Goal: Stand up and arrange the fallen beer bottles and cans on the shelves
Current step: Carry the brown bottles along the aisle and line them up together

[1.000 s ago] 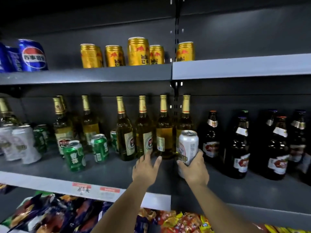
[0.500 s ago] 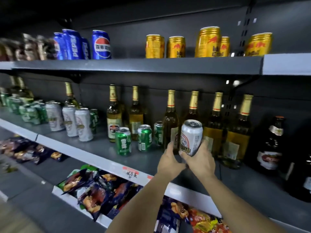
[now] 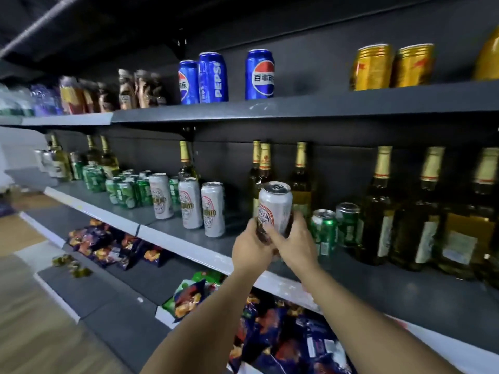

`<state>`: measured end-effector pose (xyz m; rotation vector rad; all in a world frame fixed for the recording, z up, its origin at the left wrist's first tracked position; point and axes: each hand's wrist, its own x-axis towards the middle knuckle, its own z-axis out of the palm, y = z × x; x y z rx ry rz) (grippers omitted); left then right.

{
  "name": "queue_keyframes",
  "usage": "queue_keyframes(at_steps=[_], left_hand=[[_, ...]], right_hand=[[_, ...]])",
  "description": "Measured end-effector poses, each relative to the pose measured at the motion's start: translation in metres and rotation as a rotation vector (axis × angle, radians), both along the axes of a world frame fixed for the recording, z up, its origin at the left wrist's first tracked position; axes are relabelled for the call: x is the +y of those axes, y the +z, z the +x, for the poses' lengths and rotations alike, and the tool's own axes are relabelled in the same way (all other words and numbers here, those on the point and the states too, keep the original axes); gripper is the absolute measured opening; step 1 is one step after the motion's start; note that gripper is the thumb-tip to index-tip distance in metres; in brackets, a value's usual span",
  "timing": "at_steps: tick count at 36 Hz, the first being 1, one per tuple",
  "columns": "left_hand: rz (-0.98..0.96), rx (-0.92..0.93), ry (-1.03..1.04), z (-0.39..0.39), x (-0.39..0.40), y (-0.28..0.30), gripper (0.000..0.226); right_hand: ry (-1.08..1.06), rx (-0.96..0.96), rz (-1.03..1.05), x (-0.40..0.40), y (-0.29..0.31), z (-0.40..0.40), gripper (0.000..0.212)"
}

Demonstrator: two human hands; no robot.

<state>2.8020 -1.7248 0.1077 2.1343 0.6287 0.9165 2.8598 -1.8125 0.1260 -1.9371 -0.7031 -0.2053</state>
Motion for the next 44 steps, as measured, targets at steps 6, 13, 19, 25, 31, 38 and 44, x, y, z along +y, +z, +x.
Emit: queue_keyframes(at_steps=[6,13,19,25,31,38,44], left_hand=[[-0.068,-0.002,0.027,-0.011,0.071,0.002,0.042],[-0.137,-0.004,0.080,0.000,0.115,-0.010,0.049],[-0.207,-0.006,0.160,0.007,0.139,-0.025,0.063],[-0.246,-0.025,0.201,0.013,0.166,-0.028,0.065],[-0.252,0.005,0.238,0.019,0.179,-0.031,0.067],[-0.183,0.052,0.202,0.021,0.175,-0.040,0.065],[-0.210,0.024,0.210,0.024,0.167,-0.044,0.079]], right_hand=[[-0.326,-0.302,0.185,0.029,-0.001,0.005,0.040],[-0.463,-0.122,-0.124,0.035,-0.023,0.027,0.084],[-0.498,0.043,-0.216,0.051,-0.032,0.035,0.076],[-0.416,0.016,-0.221,0.076,-0.027,0.034,0.069],[-0.278,0.002,-0.267,0.111,-0.016,0.026,0.067],[-0.243,-0.009,-0.323,0.131,-0.024,0.025,0.074],[-0.243,-0.055,-0.313,0.127,-0.028,0.024,0.076]])
